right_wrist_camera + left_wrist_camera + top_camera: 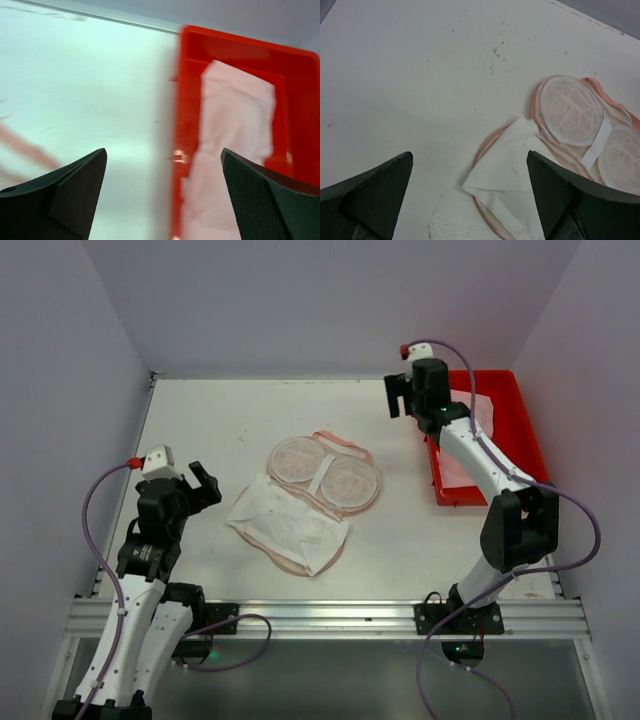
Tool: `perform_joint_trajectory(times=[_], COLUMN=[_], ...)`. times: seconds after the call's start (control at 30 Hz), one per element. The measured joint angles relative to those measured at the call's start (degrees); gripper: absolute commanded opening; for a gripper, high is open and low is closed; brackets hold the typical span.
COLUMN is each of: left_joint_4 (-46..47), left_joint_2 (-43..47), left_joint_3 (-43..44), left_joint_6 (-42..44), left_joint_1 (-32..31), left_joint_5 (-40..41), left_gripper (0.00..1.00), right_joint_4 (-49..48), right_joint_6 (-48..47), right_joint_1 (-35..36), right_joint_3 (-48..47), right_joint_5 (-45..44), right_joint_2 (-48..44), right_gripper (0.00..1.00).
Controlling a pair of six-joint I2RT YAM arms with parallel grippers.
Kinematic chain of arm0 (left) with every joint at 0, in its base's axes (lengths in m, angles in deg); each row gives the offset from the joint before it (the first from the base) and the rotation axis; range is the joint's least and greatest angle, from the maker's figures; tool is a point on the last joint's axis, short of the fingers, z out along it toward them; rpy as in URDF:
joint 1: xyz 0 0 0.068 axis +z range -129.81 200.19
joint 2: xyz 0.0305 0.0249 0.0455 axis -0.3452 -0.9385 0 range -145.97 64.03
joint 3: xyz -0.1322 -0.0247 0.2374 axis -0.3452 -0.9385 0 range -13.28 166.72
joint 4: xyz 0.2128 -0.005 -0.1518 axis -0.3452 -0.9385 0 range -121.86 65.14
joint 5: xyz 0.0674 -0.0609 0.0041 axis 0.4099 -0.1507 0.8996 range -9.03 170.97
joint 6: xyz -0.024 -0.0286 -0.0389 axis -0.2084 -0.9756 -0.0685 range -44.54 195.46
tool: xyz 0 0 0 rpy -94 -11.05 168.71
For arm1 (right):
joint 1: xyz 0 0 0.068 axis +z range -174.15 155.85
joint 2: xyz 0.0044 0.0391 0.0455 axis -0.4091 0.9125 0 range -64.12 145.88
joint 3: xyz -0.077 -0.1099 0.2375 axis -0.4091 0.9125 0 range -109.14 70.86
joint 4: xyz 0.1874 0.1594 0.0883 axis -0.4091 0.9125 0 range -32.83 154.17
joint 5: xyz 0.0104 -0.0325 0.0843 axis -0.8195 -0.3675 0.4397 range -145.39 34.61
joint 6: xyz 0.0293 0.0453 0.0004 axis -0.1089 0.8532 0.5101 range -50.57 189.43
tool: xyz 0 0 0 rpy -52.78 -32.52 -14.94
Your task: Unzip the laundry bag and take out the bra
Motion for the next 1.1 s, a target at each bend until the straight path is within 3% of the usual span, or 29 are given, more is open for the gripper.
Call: perform_joint_trajectory(times=[0.23, 0.47, 0.6, 0.83, 0.9, 0.93, 1.0, 1.07, 1.1], left_joint_4=[0.0, 0.0, 0.0, 0.0, 0.0, 0.0, 0.0, 0.0, 0.0], left_joint_2=[-1.0, -1.1, -1.4, -1.5, -1.5, -1.5, -1.6, -1.6, -1.6], left_joint_3=[0.0, 0.0, 0.0, 0.0, 0.0, 0.0, 0.0, 0.0, 0.0], left_joint_6=[0.0, 0.0, 0.0, 0.0, 0.0, 0.0, 0.0, 0.0, 0.0], left_joint_1=[0.0, 0.0, 0.0, 0.0, 0.0, 0.0, 0.0, 0.0, 0.0], left_joint_5=[-0.1, -0.1, -0.1, -0.1, -0.1, -0.1, -0.1, -0.1, -0.1], left_gripper=[1.00, 1.00, 1.00, 1.00, 1.00, 1.00, 1.00, 1.00, 1.00], right_joint_4=[7.4, 10.4, 11.2, 11.0, 10.4, 10.2, 9.4, 8.7, 8.5], right_joint_6=[6.9, 9.3, 9.4, 9.1, 8.6, 8.7, 8.3, 7.9, 7.9], right_joint_1=[23.5, 43.9, 48.8, 48.5, 48.3, 48.3, 48.4, 48.5, 48.5], right_joint_3=[0.1, 0.7, 0.0, -0.7, -0.9, -1.0, -1.1, -1.1, -1.1], right_joint_5=[10.4, 15.8, 17.6, 17.0, 16.7, 17.0, 17.0, 16.8, 16.7], right_joint_2=[-3.0, 7.1, 13.9, 20.0, 20.4, 20.6, 20.8, 20.8, 20.8], right_gripper=[0.96, 0.91, 0.90, 0.84, 0.66, 0.42, 0.19, 0.03, 0.01])
